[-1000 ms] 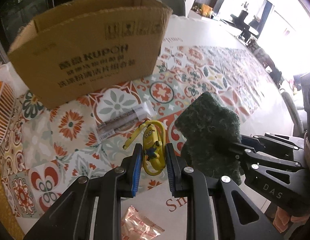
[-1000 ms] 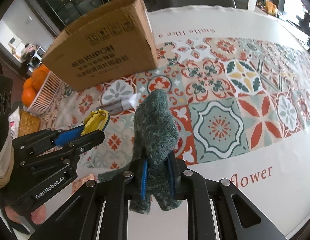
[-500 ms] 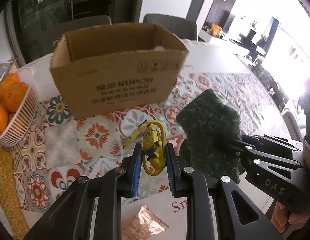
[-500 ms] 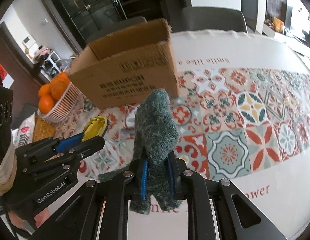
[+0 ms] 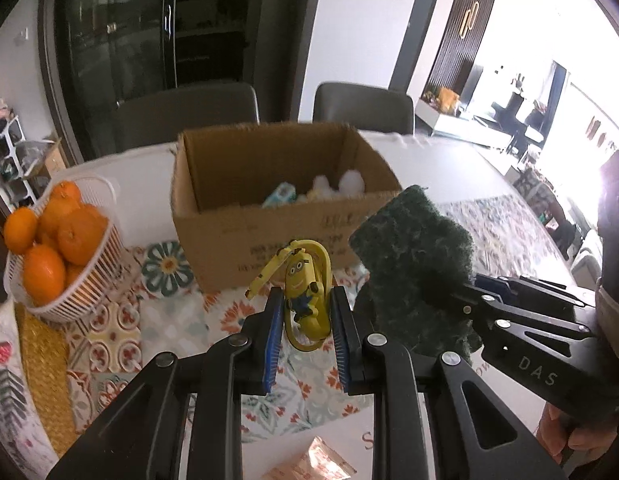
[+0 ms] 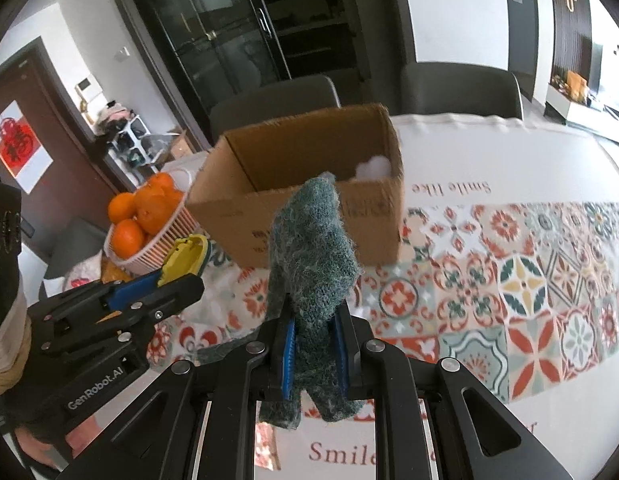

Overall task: Organize soft objects
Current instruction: 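Lift and carry the glove and keychain over the cardboard box with both tools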

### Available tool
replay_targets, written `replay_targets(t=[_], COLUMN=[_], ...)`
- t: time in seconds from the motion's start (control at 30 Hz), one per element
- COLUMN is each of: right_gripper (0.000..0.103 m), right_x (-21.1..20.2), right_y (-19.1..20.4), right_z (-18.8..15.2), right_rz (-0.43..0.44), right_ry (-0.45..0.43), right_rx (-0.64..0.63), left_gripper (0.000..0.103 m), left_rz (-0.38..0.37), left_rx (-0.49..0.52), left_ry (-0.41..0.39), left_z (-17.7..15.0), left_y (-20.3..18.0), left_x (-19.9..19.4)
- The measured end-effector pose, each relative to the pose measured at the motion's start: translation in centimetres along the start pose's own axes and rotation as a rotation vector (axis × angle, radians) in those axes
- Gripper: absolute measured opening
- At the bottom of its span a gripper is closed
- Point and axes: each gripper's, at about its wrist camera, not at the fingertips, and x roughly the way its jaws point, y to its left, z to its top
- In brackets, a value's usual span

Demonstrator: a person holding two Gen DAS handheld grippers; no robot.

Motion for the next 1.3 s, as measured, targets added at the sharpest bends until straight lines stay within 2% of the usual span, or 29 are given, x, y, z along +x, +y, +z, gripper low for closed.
replay_targets(t=[0.27,0.63,0.93,1.3], right_gripper=[0.018,0.018,0.018,0.018], right_x=[-1.0,-1.7,-0.7,3.4], right_y=[1.1,2.0,2.5,1.7], right_z=[2.6,6.3,9.6,12.7], right_rz=[0.035,0.060,0.070,0.093], right_ry=[-0.060,-0.121,-0.148,-0.106], right_rx=[-0.022,-0.036,-0.046,-0.024], left_gripper=[0.024,0.024,0.024,0.024], left_rz=[0.014,0.031,0.037,0.041], left_rx=[-0.002,0.015,0.003,-0.019], left_ry=[-0.064,-0.112,-0.109,-0.058], left_z=[2.7,6.5,9.2,11.5], left_y=[0.5,1.4,2.5,4.3], left_x=[-1.5,-1.3,0.3,4.5])
